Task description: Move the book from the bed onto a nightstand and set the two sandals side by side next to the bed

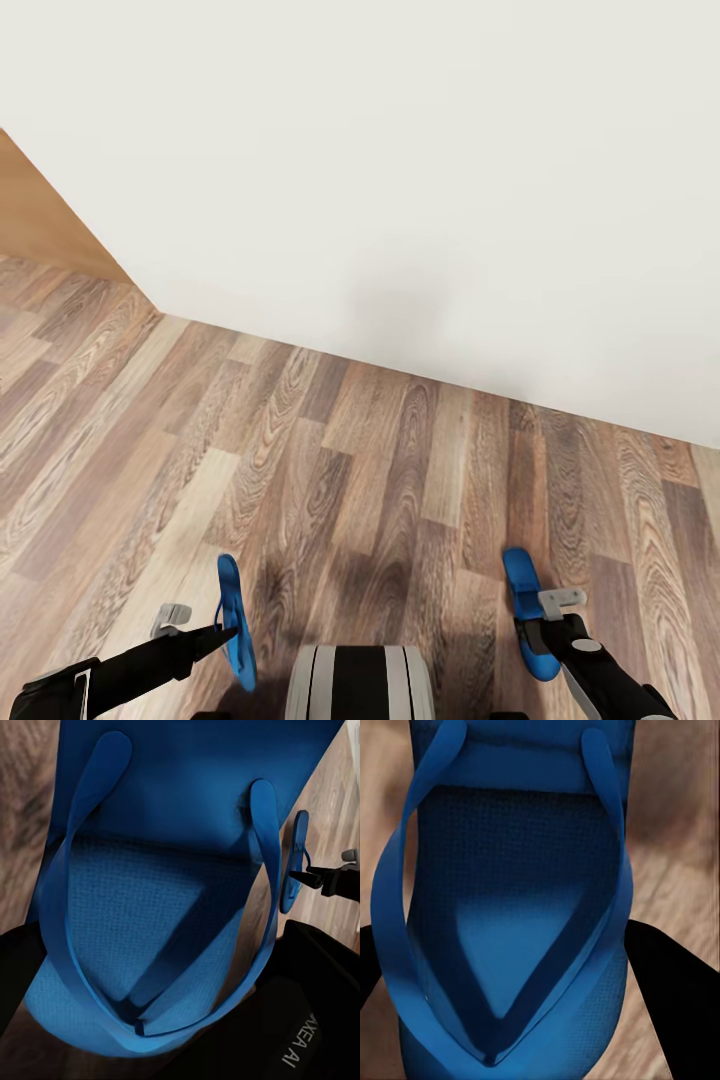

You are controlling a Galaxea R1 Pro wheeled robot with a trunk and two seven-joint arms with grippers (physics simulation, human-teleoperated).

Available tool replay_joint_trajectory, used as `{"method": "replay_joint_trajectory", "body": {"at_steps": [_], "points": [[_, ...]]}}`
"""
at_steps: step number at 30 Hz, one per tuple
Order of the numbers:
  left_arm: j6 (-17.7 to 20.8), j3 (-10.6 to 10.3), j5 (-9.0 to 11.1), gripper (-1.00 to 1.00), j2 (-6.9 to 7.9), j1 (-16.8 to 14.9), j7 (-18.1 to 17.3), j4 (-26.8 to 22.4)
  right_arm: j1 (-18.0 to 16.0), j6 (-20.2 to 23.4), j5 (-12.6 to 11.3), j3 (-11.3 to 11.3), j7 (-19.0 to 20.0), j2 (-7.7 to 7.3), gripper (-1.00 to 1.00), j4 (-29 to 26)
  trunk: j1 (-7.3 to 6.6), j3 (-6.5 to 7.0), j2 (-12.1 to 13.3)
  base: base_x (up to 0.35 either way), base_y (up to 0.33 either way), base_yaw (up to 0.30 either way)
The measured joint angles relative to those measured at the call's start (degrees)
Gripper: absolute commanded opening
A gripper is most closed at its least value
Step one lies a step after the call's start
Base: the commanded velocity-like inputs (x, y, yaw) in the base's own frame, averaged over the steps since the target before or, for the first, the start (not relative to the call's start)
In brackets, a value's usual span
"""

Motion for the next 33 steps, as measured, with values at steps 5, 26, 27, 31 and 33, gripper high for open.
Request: {"method": "replay_joint_trajectory", "body": {"at_steps": [5,26,27,31,33], "points": [[-0.01,0.0,0.0,-1.0,0.0,0.0,0.0,0.0,0.0,0.0,0.0,0.0,0.01,0.0,-1.0,0.0,-0.1,0.89,0.05,0.0,0.0,0.0],[-0.02,0.07,-0.21,-1.0,0.85,0.05,3.37,0.05,0.75,12.49,-15.56,-0.13,21.93,-8.07,-1.0,-23.12,-0.65,5.55,0.33,0.0,0.0,0.0],[-0.01,0.08,-0.19,-1.0,1.24,0.07,3.46,0.04,0.77,12.77,-17.36,-0.13,25.91,-9.92,-1.0,-22.55,-0.67,5.77,0.35,0.0,0.0,0.0],[-0.04,0.09,0.05,-1.0,3.24,0.16,3.49,0.08,0.83,13.23,-20.28,-0.11,38.04,-13.69,-1.0,-17.68,-0.77,6.65,0.4,0.0,0.0,0.0],[-0.07,0.11,0.15,-1.0,4.09,0.22,3.41,0.09,0.84,13.24,-20.65,-0.1,42.74,-14.18,-1.0,-14.49,-0.82,7.09,0.43,0.0,0.0,0.0]]}}
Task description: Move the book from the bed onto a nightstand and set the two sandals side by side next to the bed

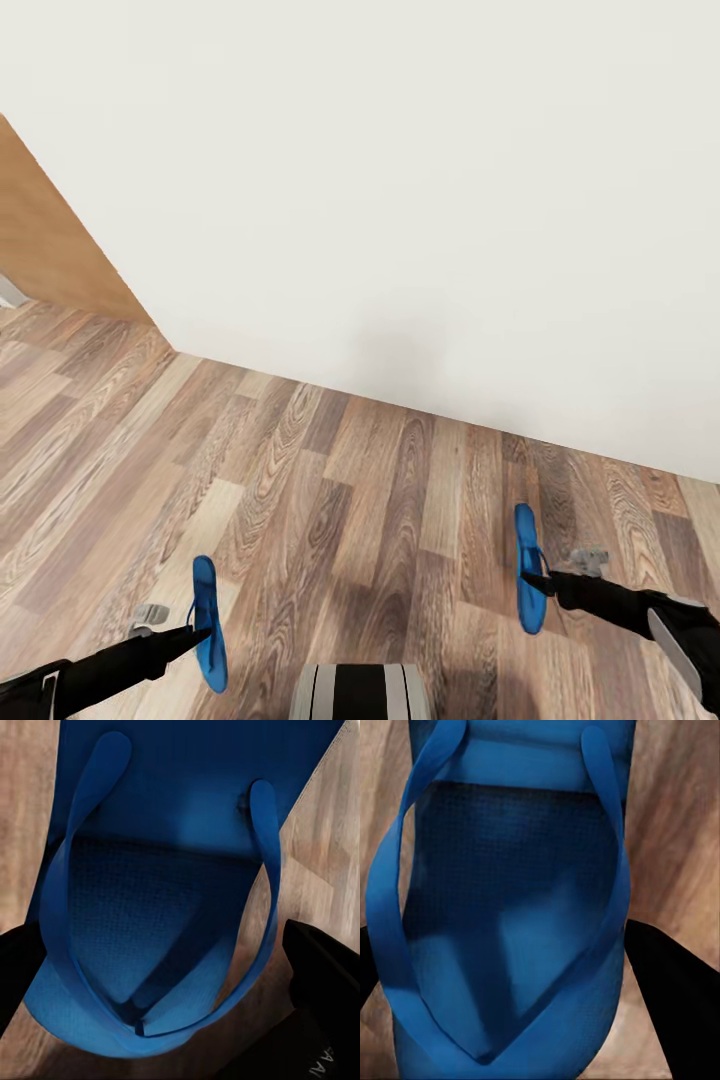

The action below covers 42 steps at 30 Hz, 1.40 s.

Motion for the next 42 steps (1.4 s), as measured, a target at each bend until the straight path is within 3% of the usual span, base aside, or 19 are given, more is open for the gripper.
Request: {"method": "replay_joint_trajectory", "body": {"at_steps": [2,4,8,22,42], "points": [[-0.88,0.24,0.02,-1.0,0.8,0.11,0.12,0.27,0.0,-0.55,-0.22,0.08,3.9,-0.4,-1.0,8.82,-0.05,0.44,0.03,0.0,0.0,0.0],[-3.84,1.27,-0.03,-1.0,0.92,0.17,0.19,1.75,0.02,-1.16,-0.27,0.32,4.54,-0.45,-1.0,15.81,-0.1,0.88,0.05,0.0,0.0,0.0],[-8.81,2.94,-0.15,-1.0,0.7,0.19,0.55,4.6,-0.02,-3.71,-0.59,0.2,4.9,-0.44,-1.0,21.93,-0.21,1.77,0.11,0.0,0.0,0.0],[-10.1,3.35,-0.31,-1.0,-0.51,0.2,1.52,5.41,-0.02,-6.16,-0.62,0.17,4.94,-0.35,-1.0,23.38,-0.2,1.78,0.11,0.0,0.0,0.0],[-10.05,3.36,-0.38,-1.0,-0.57,0.19,1.51,5.46,-0.03,-6.17,-0.61,0.13,4.8,0.06,-1.0,23.45,-0.72,6.21,0.37,0.0,0.0,0.0]]}}
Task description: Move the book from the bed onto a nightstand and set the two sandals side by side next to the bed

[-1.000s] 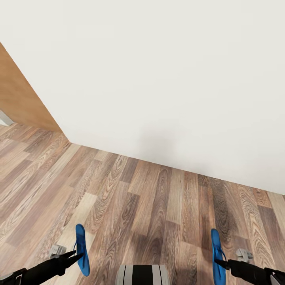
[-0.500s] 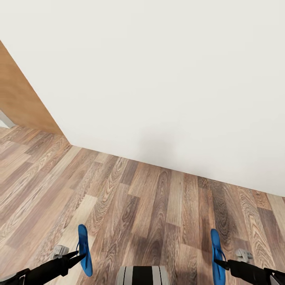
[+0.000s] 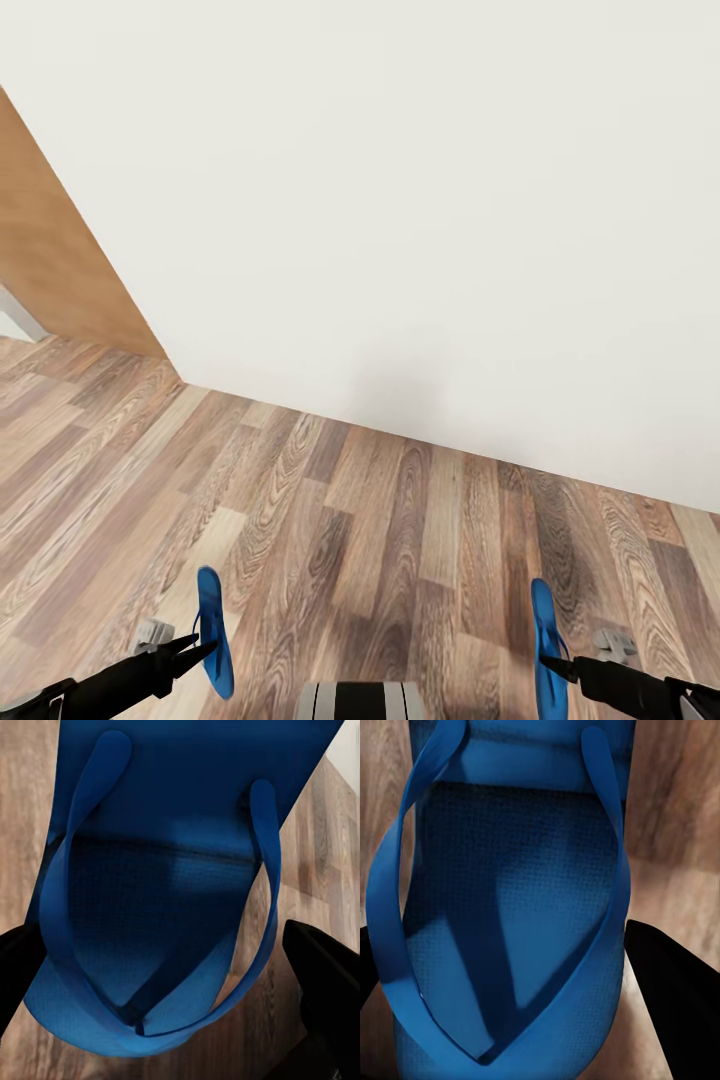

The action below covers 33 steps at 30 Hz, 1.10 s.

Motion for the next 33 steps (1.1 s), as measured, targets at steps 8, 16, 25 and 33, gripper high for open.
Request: {"method": "replay_joint_trajectory", "body": {"at_steps": [8,16,25,33], "points": [[-0.01,0.0,0.0,-1.0,0.0,0.0,0.12,0.0,0.0,-0.01,0.0,0.0,-0.02,0.1,-1.0,0.97,-0.21,1.77,0.11,0.0,0.0,0.0],[0.0,0.0,0.0,-1.0,-0.27,0.0,0.41,0.0,0.0,-0.07,0.0,0.0,-0.09,0.12,-1.0,1.12,-0.41,3.55,0.22,0.0,0.0,0.0],[0.01,0.0,0.0,-1.0,-0.3,0.0,0.44,-0.01,0.0,-3.64,-0.04,-0.08,-0.14,0.12,-1.0,1.13,-0.64,5.54,0.34,0.0,0.0,0.0],[0.01,-0.08,0.0,-1.0,-0.34,0.0,0.5,0.0,0.0,-5.04,-0.04,-0.01,-0.15,0.13,-1.0,1.13,-0.85,7.32,0.44,0.0,0.0,0.0]]}}
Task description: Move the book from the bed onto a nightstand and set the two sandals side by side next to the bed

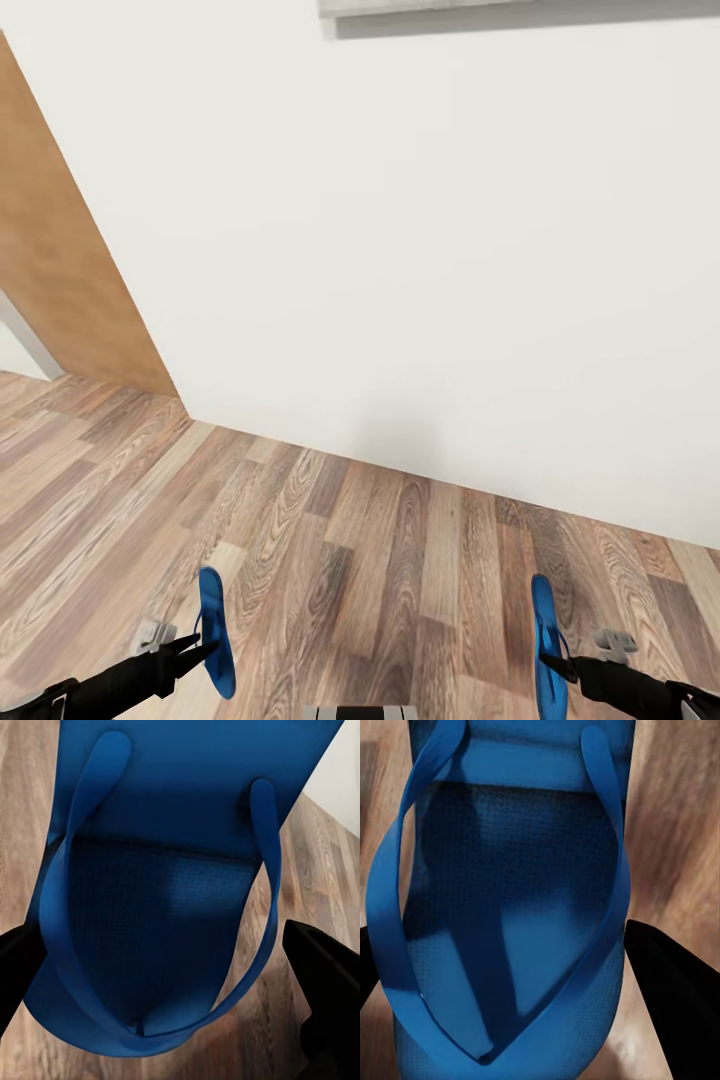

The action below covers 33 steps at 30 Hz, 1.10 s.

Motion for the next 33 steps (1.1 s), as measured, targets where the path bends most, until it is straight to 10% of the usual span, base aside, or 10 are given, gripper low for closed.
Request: {"method": "replay_joint_trajectory", "body": {"at_steps": [33], "points": [[0.0,-0.01,-0.05,-1.0,0.34,0.0,-0.08,-0.09,0.0,-0.1,0.12,0.01,-0.07,0.0,-1.0,0.0,-0.85,7.32,0.44,0.0,0.0,0.0]]}}
